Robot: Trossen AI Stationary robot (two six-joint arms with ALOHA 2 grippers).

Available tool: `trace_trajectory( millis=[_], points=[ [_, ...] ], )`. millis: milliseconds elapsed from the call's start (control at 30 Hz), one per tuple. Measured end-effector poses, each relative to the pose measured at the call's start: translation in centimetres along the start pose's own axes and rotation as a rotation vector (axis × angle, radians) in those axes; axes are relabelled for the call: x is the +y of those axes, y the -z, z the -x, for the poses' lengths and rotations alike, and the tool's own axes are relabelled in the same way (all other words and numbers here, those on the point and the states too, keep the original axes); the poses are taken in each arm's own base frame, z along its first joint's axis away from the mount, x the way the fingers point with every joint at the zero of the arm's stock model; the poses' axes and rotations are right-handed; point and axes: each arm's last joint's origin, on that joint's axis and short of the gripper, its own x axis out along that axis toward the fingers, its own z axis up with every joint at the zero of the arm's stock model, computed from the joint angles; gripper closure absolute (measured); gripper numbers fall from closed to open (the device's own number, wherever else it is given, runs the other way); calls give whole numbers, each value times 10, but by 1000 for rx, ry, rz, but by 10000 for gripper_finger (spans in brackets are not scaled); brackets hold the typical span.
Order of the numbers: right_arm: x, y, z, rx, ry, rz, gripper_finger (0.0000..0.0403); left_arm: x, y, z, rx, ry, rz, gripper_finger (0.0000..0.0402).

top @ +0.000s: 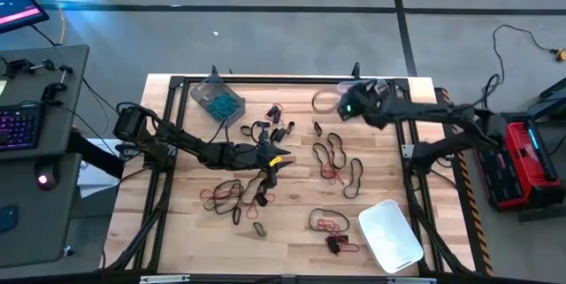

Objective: Sort rubber bands into baskets
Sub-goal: Put the red rubber band into the transparent bin

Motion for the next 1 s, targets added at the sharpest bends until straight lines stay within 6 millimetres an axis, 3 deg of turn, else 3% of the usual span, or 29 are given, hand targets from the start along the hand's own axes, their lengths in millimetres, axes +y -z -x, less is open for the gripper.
trace_trajectory(
  millis=[300, 567, 733, 1000],
  points=[
    [44, 53, 70, -91, -383, 86, 250, 0, 0, 0, 4, 0, -2, 263],
    [75, 103, 123, -103, -676, 225, 253, -2, 1, 0, 6, 24, -3, 263],
    [90, 134, 133, -63, -693, 262, 253, -2, 1, 0, 6, 27, -2, 263],
    [113, 166, 117, 9, -596, 319, 253, -2, 1, 0, 6, 27, -3, 263]
  ],
)
